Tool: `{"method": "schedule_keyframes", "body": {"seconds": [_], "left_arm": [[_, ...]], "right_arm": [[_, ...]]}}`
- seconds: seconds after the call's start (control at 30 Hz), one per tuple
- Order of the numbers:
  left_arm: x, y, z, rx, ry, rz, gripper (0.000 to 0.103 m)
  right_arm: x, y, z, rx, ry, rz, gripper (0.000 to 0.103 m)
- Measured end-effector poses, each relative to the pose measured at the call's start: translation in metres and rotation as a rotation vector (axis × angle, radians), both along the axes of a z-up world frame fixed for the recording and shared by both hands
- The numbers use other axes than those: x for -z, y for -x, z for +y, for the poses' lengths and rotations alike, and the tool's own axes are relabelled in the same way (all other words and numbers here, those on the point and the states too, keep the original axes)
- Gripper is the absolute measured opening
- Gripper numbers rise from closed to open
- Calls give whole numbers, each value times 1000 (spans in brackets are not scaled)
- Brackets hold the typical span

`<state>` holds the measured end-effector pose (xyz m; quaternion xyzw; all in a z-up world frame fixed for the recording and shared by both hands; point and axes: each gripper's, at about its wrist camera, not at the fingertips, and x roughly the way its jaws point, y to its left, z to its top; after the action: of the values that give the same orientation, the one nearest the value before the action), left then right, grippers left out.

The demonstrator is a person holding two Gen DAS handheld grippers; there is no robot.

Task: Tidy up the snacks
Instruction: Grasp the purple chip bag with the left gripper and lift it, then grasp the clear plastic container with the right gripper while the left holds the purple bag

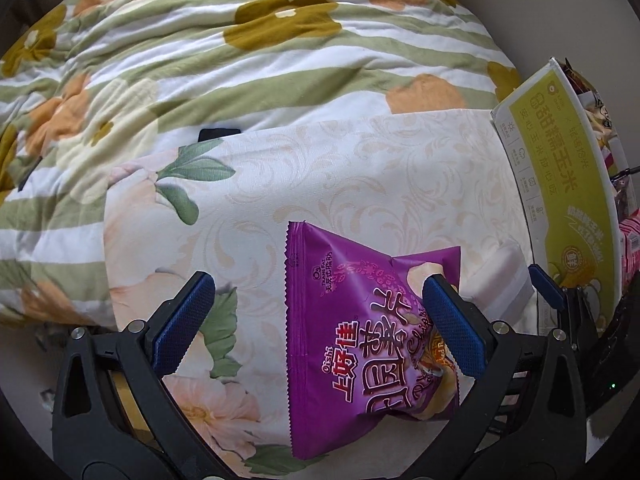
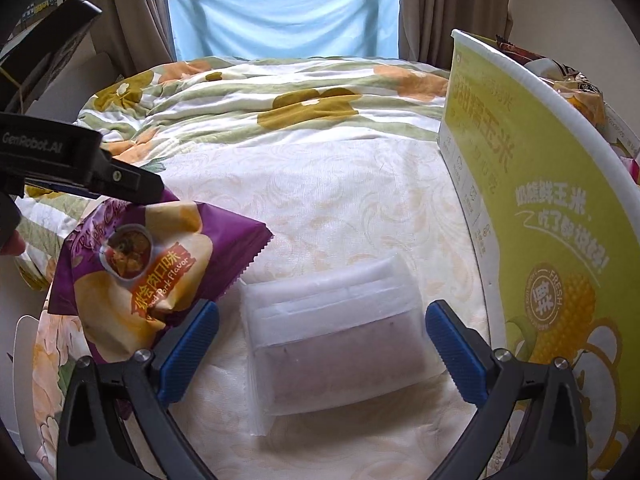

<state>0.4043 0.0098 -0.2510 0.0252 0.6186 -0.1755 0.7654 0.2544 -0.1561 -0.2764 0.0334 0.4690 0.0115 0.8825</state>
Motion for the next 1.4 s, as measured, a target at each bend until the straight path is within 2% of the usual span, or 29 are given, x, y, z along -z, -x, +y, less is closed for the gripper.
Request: {"method": "schedule_keyframes", "body": {"seconds": [0.17, 0.3, 0.4, 0.53, 0.63, 0.77, 0.83, 0.97, 1.17, 1.2, 1.33, 1.4], "left_arm": [[-4, 5, 5, 48, 98, 82, 103], [14, 7, 2, 66, 104, 155, 103], [27, 9, 4, 54, 143, 201, 103], [39, 13, 3, 61, 165, 231, 103], [42, 17, -3, 90, 154, 224, 102], [38, 22, -9, 122, 169, 199, 80], [34, 23, -10, 131, 155, 181, 79], [29, 27, -7, 126, 184, 165, 67], [21, 34, 2, 118, 187, 133, 61], [20, 36, 3, 118, 184, 126, 61], [17, 40, 14, 98, 192, 112, 59], [16, 42, 19, 82, 205, 111, 58]], "right_arm": [[1, -1, 0, -1, -1, 3, 103], [1, -1, 0, -2, -4, 4, 103], [2, 0, 0, -6, 0, 5, 103], [5, -2, 2, -21, 15, 13, 103], [8, -4, 2, -47, 29, 23, 103], [10, -6, 2, -86, 44, 36, 103], [11, -6, 2, -100, 47, 39, 103], [11, -6, 2, -123, 44, 47, 102], [13, -5, 3, -136, 54, 45, 102], [13, -5, 3, -130, 61, 43, 101], [12, -7, -2, -127, 68, 30, 82], [10, -6, 0, -136, 86, 23, 77]]}}
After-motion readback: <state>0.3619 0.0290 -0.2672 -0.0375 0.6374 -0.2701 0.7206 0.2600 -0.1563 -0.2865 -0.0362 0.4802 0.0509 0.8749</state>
